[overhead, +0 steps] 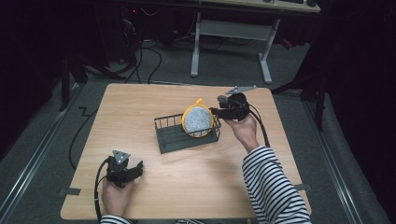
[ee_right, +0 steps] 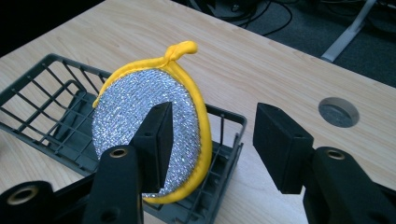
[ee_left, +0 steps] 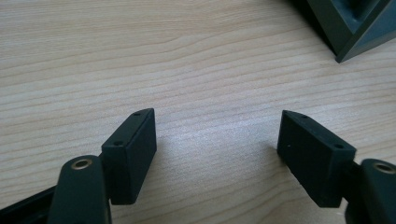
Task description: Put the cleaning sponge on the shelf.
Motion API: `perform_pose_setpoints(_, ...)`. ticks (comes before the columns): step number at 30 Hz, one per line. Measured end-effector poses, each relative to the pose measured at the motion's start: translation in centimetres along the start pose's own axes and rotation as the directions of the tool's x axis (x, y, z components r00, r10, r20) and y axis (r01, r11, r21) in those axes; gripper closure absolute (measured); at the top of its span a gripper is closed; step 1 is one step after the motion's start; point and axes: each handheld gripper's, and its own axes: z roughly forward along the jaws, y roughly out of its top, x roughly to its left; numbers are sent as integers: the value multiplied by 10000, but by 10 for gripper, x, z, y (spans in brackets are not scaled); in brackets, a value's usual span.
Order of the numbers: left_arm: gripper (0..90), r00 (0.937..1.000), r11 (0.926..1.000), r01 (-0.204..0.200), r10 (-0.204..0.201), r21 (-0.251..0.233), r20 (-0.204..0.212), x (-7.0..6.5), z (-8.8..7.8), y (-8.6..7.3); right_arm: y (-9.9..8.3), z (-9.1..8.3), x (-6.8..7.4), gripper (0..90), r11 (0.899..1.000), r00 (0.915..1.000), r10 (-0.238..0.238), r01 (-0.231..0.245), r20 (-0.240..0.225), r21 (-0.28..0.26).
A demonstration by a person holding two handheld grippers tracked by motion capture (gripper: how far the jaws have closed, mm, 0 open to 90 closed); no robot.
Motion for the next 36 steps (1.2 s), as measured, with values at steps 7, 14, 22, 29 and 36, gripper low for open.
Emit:
perform_pose_setpoints(7, 290, 10000, 10000, 42, -42, -20, 36, 1, 0, 0, -6, -23, -9, 482, 9997, 9997, 207, -205, 120, -120)
perform_pose_setpoints(14, 289, 10000, 10000, 53, -53, -24, 45, 1, 0, 0, -17, -45, -16, 485, 9985, 9985, 499, -494, 205, -228)
perform_pose_setpoints(22, 289, 10000, 10000, 48, -48, -27, 52, 1, 0, 0, -34, -71, -18, 485, 9960, 9969, 760, -750, 182, -495)
perform_pose_setpoints(29, 289, 10000, 10000, 35, -35, -25, 53, 1, 0, 0, -52, -89, -20, 485, 9937, 9947, 987, -969, 296, -565)
perform_pose_setpoints(36, 289, 10000, 10000, 29, -29, -24, 61, 0, 0, 0, -70, -104, -23, 486, 9899, 9917, 1226, -1195, 383, -760)
